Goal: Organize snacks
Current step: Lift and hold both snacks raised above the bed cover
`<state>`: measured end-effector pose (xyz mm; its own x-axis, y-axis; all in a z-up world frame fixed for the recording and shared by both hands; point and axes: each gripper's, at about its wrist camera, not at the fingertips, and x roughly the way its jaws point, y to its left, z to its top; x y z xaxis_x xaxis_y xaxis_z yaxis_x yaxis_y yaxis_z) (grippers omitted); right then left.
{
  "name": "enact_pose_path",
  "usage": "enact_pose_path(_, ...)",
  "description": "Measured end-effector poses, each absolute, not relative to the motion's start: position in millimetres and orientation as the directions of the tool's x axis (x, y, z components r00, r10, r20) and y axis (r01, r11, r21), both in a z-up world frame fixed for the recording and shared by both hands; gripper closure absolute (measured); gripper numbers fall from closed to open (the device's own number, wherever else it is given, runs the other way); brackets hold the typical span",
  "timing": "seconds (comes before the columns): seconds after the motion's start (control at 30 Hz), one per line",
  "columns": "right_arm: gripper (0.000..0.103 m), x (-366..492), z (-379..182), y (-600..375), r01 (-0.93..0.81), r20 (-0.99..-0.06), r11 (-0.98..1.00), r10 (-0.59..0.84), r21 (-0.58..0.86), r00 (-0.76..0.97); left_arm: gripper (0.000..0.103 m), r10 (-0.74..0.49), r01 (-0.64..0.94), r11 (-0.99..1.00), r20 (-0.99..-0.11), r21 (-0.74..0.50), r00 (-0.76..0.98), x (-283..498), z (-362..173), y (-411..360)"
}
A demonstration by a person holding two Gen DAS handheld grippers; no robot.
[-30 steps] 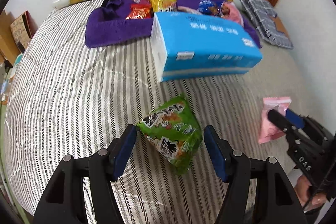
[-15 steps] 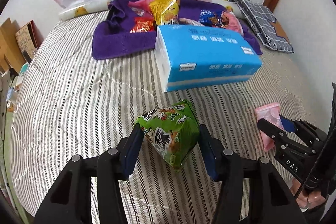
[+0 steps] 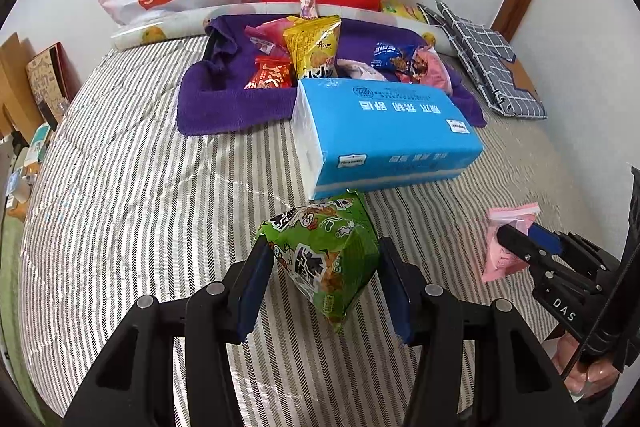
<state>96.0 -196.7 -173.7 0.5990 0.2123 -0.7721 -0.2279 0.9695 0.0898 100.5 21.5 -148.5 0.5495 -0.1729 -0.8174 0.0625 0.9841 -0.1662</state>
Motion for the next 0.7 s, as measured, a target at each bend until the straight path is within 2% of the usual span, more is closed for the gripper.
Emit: enact_pose_path(0.7, 0.076, 99, -152, -190, -0.222, -0.747, 0.972, 0.202, 0.074, 0.633, 0.051, -0.190, 0.046, 0.979, -0.801, -0.200, 0.568, 103, -138, 31)
